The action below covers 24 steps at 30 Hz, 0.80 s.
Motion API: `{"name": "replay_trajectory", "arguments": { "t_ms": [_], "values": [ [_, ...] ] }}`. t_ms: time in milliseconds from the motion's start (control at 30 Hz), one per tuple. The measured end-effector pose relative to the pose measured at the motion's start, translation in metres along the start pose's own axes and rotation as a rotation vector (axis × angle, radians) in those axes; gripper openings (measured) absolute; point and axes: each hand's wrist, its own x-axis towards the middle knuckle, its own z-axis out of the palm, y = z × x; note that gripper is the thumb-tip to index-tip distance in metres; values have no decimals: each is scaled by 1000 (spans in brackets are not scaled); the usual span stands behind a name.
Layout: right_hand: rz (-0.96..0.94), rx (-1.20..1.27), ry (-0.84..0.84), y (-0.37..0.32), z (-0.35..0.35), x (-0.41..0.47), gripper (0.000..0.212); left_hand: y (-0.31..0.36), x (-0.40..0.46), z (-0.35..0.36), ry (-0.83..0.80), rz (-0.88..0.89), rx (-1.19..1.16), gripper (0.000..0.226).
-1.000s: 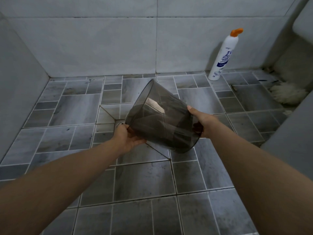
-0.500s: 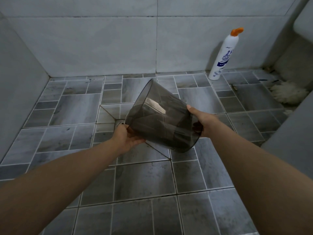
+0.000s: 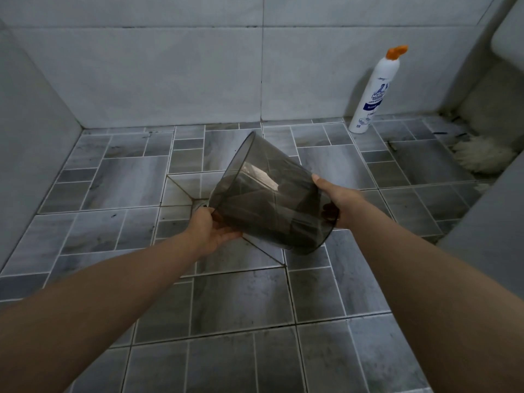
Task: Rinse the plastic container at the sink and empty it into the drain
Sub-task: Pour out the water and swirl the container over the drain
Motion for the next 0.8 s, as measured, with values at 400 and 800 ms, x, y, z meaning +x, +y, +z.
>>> {"name": "replay_trajectory", "arguments": {
  "t_ms": [400, 800],
  "values": [
    [-5, -12, 28, -2, 2, -2, 89, 1, -6, 2, 13, 11, 16, 32],
    [-1, -30, 38, -4, 4, -5, 93, 2, -10, 4, 23, 17, 12, 35]
  ]
}}
